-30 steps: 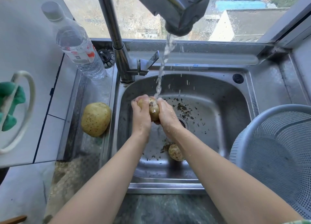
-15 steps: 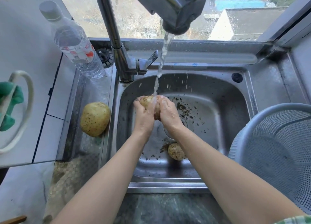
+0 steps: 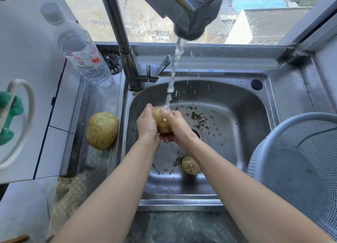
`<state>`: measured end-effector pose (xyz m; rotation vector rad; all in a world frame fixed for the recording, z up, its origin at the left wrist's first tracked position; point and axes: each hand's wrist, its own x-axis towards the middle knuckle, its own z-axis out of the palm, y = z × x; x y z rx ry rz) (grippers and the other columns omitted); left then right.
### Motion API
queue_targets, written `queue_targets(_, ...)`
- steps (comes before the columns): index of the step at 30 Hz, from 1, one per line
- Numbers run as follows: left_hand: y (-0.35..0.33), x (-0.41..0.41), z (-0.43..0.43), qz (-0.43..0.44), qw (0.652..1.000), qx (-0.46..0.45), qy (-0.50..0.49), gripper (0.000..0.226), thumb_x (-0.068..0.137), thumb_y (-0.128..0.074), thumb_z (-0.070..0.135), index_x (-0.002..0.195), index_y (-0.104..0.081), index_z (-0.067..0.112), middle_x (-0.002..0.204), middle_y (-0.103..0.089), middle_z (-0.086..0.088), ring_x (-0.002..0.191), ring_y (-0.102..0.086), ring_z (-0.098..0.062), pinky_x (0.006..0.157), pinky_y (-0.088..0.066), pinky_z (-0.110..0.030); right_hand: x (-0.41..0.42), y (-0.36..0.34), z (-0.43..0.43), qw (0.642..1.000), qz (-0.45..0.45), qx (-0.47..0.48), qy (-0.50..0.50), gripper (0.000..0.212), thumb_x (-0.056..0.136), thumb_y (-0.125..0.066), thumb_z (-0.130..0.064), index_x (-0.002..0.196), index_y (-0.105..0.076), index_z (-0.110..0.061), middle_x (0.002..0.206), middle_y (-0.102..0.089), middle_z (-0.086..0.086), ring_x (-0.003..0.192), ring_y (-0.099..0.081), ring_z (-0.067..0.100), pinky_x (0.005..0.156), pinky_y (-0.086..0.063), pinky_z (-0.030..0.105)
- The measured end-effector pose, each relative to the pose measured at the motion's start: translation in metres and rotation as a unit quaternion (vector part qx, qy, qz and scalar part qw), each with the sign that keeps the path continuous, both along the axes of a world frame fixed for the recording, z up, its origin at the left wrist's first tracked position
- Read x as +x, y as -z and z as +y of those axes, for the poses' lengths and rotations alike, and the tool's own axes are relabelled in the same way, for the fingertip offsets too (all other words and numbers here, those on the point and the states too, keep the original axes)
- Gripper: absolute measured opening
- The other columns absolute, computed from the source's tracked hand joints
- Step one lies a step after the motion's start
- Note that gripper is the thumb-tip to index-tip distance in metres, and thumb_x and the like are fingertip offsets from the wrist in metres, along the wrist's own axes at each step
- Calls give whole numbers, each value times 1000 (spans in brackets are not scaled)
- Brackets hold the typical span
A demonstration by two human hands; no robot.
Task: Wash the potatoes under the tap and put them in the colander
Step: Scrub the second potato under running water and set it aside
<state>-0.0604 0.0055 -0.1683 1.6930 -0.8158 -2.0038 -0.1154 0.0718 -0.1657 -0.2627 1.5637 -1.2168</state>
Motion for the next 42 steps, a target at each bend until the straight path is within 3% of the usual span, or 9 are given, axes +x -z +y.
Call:
queue_targets(6, 9, 17, 15, 63, 964, -208, 155, 34, 91, -61, 42, 122, -55, 28, 123, -61, -10, 111, -64, -25, 89, -57, -35, -9, -5, 1, 994, 26, 64, 86, 57, 97, -39, -57, 89, -61, -5, 59, -56, 5, 38, -47, 10, 34, -35, 19)
queue_targets(10, 12, 10, 16, 23, 963, -247, 107, 16, 95, -58, 34, 108, -58, 27, 112, -63, -7, 97, -65, -20, 77, -58, -26, -10, -5, -1, 991, 57, 100, 64, 65, 98, -28, -60, 73, -59, -9, 53, -53, 4, 37, -46, 13, 40, -39, 22)
queue_targets(15, 5, 1, 3, -27, 993, -112, -13, 35, 103, -41, 32, 81, -67, 25, 91, -69, -8, 89, -68, -31, 65, -59, -38, 2, 3, 4, 997, 79, 17, 11, 40, 95, -49, -51, 108, -45, -13, 82, -62, 9, 44, -56, 11, 39, -39, 24)
queue_targets(20, 4, 11, 17, 44, 978, -179, 92, 12, 100, -53, 28, 111, -58, 27, 113, -60, -2, 99, -62, -18, 72, -55, -28, -4, -1, 0, 995, 28, 45, 89, 32, 97, -53, -39, 109, -58, -10, 96, -62, 6, 76, -64, 17, 51, -53, 24)
queue_targets(25, 2, 4, 21, 6, 980, -197, 34, 11, 96, -59, 17, 106, -56, 20, 103, -57, 3, 88, -59, -12, 51, -50, -14, -7, 2, -4, 993, 6, 56, 101, 42, 104, -34, -38, 115, -60, -7, 110, -65, 18, 84, -67, 25, 67, -62, 41)
queue_targets(29, 11, 7, 7, -4, 982, -186, -11, 13, 98, -55, 20, 88, -62, 24, 98, -62, -4, 92, -60, -21, 75, -54, -34, -4, 5, 6, 996, -84, -30, 27, 35, 101, -47, -27, 130, -51, -8, 127, -57, 17, 106, -63, 28, 91, -56, 50)
queue_targets(34, 11, 8, 17, 27, 983, -180, -1, 14, 100, -51, 24, 93, -63, 20, 94, -66, -4, 83, -64, -19, 63, -57, -34, 2, -1, -7, 994, 56, 42, 83, 33, 96, -54, -43, 104, -53, -11, 106, -62, 12, 82, -64, 19, 58, -58, 31)
queue_targets(39, 10, 12, 4, 11, 986, -160, -40, 18, 100, -51, 29, 88, -65, 26, 107, -66, -12, 94, -63, -27, 77, -59, -44, -9, 5, 2, 989, -137, -61, -3, 37, 97, -56, -20, 131, -49, -8, 130, -56, 19, 111, -61, 32, 95, -54, 49)
queue_targets(42, 9, 14, 3, 29, 989, -138, -42, 20, 101, -50, 25, 86, -64, 24, 101, -66, -11, 94, -63, -29, 77, -57, -44, -4, 7, 0, 995, -86, -43, -12, 45, 89, -67, -24, 129, -49, -12, 125, -58, 15, 107, -64, 27, 84, -60, 37)
